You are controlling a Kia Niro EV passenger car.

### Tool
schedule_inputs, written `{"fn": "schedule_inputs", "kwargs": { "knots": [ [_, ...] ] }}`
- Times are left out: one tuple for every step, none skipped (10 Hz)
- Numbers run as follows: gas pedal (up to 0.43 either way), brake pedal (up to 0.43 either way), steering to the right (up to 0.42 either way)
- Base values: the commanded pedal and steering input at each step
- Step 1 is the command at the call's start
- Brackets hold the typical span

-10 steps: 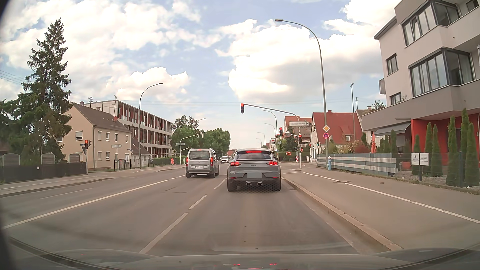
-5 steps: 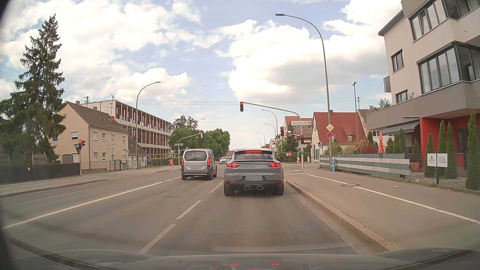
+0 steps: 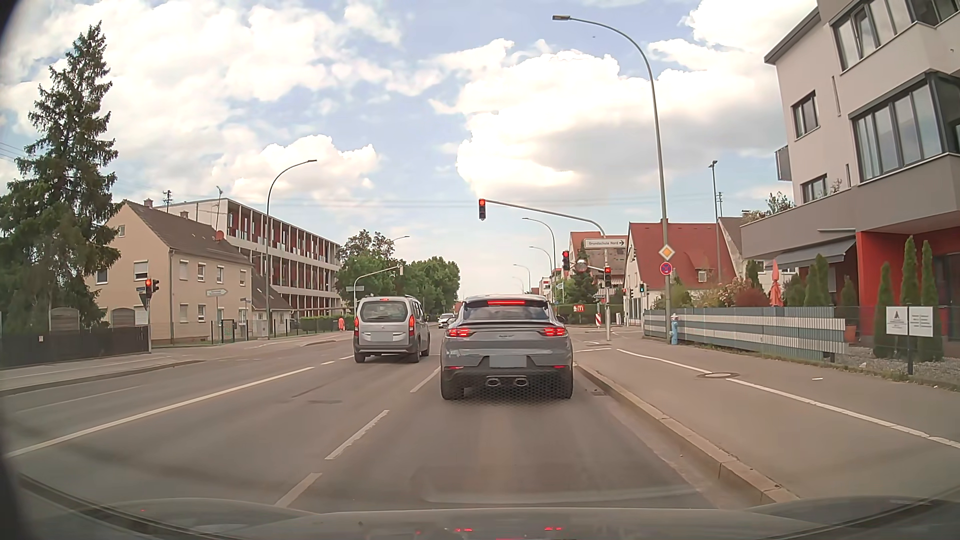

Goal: Follow the waypoints while adhering to traffic rules and regulations

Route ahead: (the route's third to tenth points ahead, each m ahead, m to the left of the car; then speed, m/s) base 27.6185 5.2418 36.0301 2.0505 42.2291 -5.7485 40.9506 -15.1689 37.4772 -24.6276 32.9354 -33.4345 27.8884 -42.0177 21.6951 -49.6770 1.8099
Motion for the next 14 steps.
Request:
{"fn": "schedule_inputs", "kwargs": {
  "knots": [
    [0.0,0.171,0.001],
    [0.0,0.171,0.001],
    [0.0,0.152,0.0],
    [0.0,0.134,-0.001],
    [0.0,0.128,-0.003],
    [0.0,0.128,-0.004],
    [0.0,0.116,-0.005],
    [0.0,0.073,-0.005],
    [0.0,0.067,-0.005],
    [0.0,0.067,-0.005],
    [0.0,0.067,-0.005],
    [0.0,0.067,-0.005],
    [0.0,0.079,-0.005],
    [0.0,0.079,-0.005]
  ]
}}
